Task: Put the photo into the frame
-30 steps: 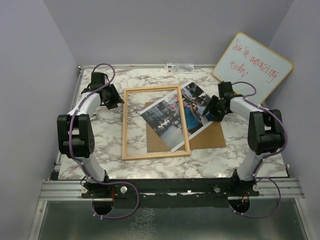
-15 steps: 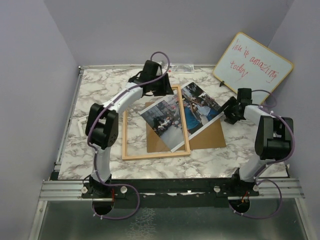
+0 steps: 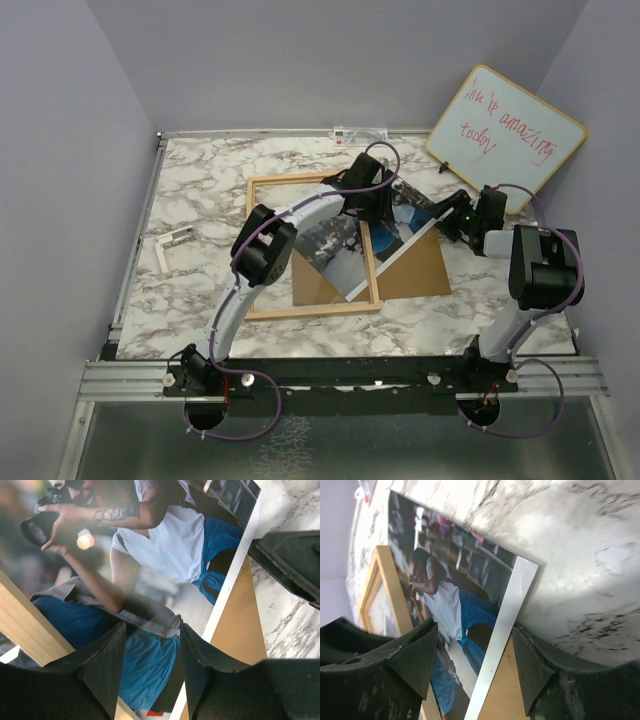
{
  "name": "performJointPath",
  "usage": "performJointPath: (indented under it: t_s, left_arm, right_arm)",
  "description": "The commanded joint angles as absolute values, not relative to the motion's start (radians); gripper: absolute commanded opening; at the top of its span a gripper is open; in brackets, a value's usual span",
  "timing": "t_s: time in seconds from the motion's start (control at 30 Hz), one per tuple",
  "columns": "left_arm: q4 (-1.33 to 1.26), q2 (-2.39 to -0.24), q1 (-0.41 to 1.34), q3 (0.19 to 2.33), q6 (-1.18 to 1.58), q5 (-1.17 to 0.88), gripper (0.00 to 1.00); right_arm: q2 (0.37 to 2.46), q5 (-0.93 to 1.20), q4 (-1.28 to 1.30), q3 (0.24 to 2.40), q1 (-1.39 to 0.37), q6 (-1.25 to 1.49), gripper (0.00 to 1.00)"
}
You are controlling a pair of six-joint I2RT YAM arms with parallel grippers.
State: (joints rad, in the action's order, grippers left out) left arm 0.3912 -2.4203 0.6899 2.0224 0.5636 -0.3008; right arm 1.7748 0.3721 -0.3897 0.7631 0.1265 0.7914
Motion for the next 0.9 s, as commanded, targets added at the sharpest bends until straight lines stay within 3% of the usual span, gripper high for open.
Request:
performJointPath:
  t_s: [0.0, 0.23, 0.43, 0.7, 0.77, 0.87]
  left_arm:
    - [0.394, -2.465, 0.706, 2.059, 0.573, -0.279, 0.49]
    - [0.489, -2.518, 0.720, 2.095, 0.557, -0.223, 0.45]
    - [0.532, -2.526, 0.723, 2.081, 0.533, -0.206, 0.42]
    - [0.535, -2.517, 0.723, 2.071, 0.529, -0.220, 0.38]
    - [0.535, -2.517, 0.723, 2.072, 0.529, -0.222, 0.36]
    - [0.535, -2.517, 0.723, 2.069, 0.528, -0.223, 0.33]
  right_arm:
    - [1.824, 0.554, -0.603, 0.683, 0.122, 0.817, 0.65]
    - [1.840, 0.599, -0.769, 0.647, 0.121, 0.867, 0.60]
    - [1.859, 0.539, -0.762, 0.674, 0.122, 0.846, 0.66]
    - [1.882, 0.508, -0.830, 0.711, 0.122, 0.829, 0.65]
    - [1.882, 0.508, -0.858, 0.708, 0.122, 0.831, 0.62]
    - [1.891, 0.540, -0.875, 0.715, 0.122, 0.836, 0.50]
